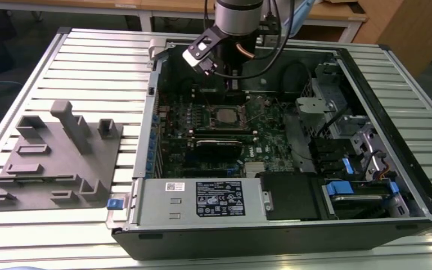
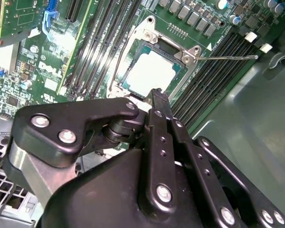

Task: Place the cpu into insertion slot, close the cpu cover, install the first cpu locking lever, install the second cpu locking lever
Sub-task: 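Close the cpu cover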

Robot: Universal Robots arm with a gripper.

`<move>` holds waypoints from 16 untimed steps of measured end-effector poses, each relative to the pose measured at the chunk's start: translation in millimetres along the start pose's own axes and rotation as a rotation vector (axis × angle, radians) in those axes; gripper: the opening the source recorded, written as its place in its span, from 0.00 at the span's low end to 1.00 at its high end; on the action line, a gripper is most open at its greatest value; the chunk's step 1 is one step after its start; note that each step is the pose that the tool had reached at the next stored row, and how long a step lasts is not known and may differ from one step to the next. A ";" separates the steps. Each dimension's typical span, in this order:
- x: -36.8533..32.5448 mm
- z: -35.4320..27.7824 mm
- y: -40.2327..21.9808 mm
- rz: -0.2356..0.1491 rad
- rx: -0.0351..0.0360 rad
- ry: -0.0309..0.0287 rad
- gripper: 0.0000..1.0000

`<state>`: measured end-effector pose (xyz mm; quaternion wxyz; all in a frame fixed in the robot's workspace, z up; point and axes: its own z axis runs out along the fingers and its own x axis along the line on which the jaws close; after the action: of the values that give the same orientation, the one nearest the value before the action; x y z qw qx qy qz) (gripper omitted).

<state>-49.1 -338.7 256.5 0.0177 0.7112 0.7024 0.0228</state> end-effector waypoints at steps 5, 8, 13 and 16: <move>0.1 -4.4 0.3 0.000 -0.0002 0.0002 0.11; 0.1 -5.1 0.3 0.000 -0.0004 0.0006 0.11; 0.1 -5.7 0.4 0.000 -0.0003 0.0003 0.11; 0.0 -6.9 0.4 0.000 0.0001 -0.0002 0.11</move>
<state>-49.1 -338.8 263.4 0.0178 0.7112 0.7024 0.0227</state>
